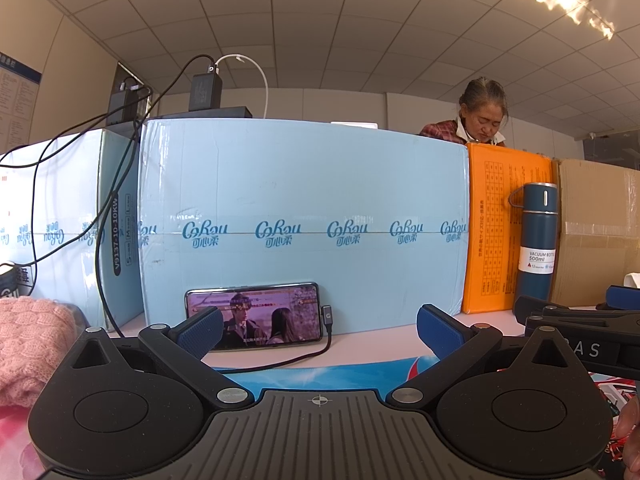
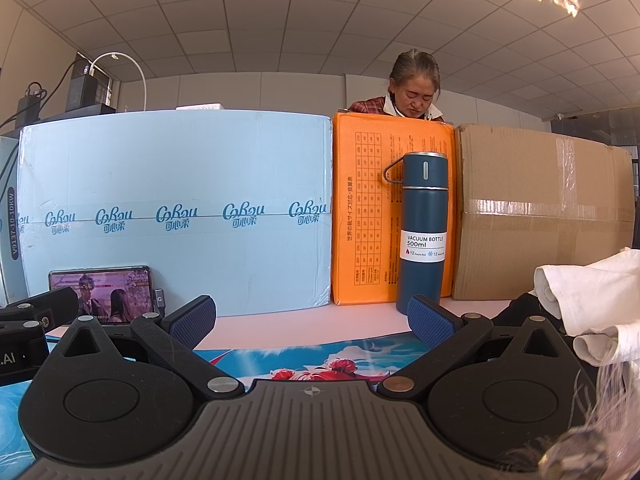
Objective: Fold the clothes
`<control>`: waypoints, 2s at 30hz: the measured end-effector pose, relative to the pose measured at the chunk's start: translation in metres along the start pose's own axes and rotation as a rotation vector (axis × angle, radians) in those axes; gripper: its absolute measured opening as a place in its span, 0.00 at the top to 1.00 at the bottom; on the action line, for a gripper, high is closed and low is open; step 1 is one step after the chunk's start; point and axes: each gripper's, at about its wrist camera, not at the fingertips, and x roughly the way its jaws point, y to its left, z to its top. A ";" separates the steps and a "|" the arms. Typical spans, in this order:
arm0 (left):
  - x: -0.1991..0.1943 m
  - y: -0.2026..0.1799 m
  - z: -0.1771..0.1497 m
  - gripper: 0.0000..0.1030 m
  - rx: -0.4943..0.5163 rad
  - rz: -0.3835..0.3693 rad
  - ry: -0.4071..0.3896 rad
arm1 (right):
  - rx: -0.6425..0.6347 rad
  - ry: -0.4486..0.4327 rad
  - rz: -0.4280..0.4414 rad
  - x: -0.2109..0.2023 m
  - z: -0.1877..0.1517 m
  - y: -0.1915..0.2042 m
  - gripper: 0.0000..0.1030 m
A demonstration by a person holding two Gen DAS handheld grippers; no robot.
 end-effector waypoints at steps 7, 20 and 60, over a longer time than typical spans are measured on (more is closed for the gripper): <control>0.000 0.000 0.000 0.00 0.001 0.000 -0.001 | 0.000 -0.002 -0.001 -0.001 0.000 0.000 0.00; -0.006 -0.004 0.000 0.00 0.019 -0.004 -0.027 | -0.007 -0.002 -0.020 -0.001 -0.001 0.001 0.00; -0.058 0.029 0.010 0.00 -0.053 0.118 -0.176 | 0.265 -0.093 0.122 -0.021 -0.003 -0.039 0.00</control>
